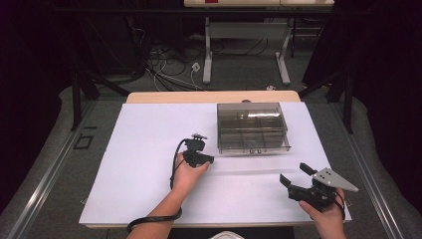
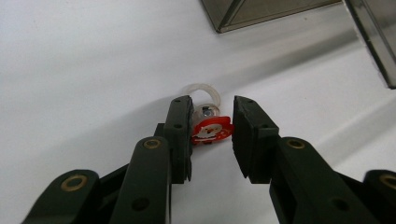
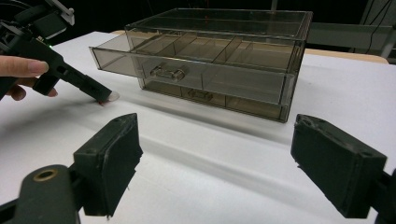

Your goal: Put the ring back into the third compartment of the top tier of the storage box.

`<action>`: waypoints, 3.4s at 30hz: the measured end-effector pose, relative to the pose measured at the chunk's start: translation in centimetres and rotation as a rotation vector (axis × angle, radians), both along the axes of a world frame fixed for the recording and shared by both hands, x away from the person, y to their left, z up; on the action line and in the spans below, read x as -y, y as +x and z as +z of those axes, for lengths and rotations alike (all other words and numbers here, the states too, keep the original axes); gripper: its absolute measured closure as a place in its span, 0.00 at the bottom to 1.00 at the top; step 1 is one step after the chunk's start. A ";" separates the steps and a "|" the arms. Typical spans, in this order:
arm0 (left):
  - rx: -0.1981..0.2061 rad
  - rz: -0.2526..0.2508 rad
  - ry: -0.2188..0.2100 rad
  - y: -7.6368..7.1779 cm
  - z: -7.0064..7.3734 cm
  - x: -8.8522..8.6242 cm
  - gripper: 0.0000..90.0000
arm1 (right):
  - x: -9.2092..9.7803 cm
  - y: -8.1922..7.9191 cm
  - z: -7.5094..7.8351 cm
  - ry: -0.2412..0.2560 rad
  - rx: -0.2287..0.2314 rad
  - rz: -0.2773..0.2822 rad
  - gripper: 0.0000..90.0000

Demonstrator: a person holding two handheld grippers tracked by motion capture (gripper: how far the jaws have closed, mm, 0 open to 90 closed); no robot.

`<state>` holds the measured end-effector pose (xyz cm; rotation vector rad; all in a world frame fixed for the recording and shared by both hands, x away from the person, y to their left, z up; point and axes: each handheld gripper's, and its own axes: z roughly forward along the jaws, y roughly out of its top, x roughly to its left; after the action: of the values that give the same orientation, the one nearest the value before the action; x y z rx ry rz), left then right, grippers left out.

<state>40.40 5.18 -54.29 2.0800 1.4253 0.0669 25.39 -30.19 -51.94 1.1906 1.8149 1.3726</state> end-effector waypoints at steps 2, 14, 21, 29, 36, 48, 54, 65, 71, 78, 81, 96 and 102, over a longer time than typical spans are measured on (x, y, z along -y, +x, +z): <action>-0.006 -0.002 -0.002 0.1 0.0 -0.1 0.76 | 0.0 0.0 0.0 0.002 0.003 0.000 0.17; -0.002 -0.003 -0.009 0.2 0.7 -0.2 0.76 | 0.0 0.0 0.0 0.002 0.000 0.002 0.17; 0.011 -0.004 -0.009 0.3 1.6 -0.3 0.76 | -0.1 0.0 0.0 0.008 -0.001 -0.006 0.17; 0.030 0.001 -0.010 0.3 2.6 -0.5 0.77 | 0.0 0.0 0.0 0.004 -0.001 0.005 0.17; 0.045 0.005 -0.015 0.4 3.6 -0.7 0.77 | 0.0 -0.1 0.1 -0.003 -0.019 0.005 0.17; 0.069 -0.002 -0.014 0.5 5.2 -0.8 0.77 | -0.1 0.0 -0.1 0.010 0.007 -0.013 0.17; 0.085 -0.002 -0.025 0.5 6.0 -0.8 0.77 | 0.0 0.0 0.0 0.006 -0.004 0.001 0.17; 0.116 -0.021 -0.033 0.5 7.7 -0.3 0.77 | -0.1 -0.1 0.0 0.014 -0.005 -0.008 0.17; 0.130 -0.031 -0.038 0.5 8.7 0.4 0.77 | 0.0 0.0 0.0 0.004 -0.002 0.003 0.17; 0.145 -0.058 -0.032 0.6 9.5 1.4 0.77 | 0.0 -0.1 0.0 0.014 -0.005 0.002 0.17; 0.148 -0.061 -0.033 0.5 9.7 2.0 0.77 | 0.0 -0.1 0.1 0.009 -0.004 0.003 0.17; 0.171 -0.113 -0.037 0.6 11.0 4.9 0.77 | 0.0 -0.1 0.1 0.008 -0.003 0.006 0.17; 0.171 -0.136 -0.044 0.7 11.5 6.3 0.77 | 0.0 -0.1 0.1 0.011 -0.002 0.006 0.17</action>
<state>41.07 -1.14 -42.77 2.0759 1.1709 0.1535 25.27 -30.24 -51.85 1.1936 1.8155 1.3870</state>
